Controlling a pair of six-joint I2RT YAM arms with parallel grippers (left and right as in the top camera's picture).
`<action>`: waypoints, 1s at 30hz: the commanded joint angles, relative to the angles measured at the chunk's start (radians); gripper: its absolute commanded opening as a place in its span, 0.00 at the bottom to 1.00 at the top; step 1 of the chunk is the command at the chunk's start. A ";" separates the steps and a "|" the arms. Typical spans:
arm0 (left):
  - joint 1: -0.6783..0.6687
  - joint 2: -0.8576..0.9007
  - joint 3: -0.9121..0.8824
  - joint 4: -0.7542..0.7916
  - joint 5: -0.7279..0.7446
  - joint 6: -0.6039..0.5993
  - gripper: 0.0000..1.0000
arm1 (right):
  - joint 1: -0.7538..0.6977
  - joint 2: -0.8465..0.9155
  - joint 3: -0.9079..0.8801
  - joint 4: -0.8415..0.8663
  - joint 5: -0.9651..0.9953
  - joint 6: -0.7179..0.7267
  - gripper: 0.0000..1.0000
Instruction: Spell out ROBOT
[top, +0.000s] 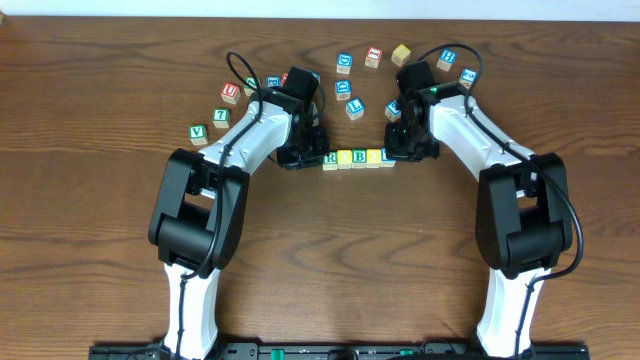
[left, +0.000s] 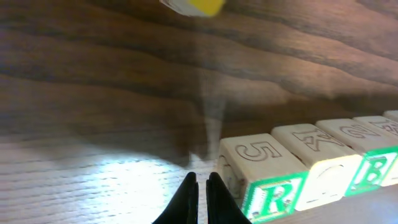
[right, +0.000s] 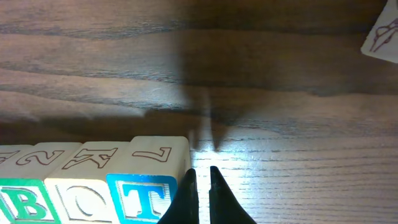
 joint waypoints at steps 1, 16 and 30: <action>0.001 0.009 -0.005 -0.001 -0.049 0.033 0.07 | -0.009 0.005 -0.008 0.000 0.016 0.009 0.03; 0.080 -0.177 0.017 -0.035 -0.325 0.082 0.07 | -0.026 0.005 0.130 -0.040 0.029 -0.035 0.08; 0.232 -0.333 0.017 -0.084 -0.404 0.081 0.08 | 0.076 0.021 0.150 0.067 -0.001 0.107 0.06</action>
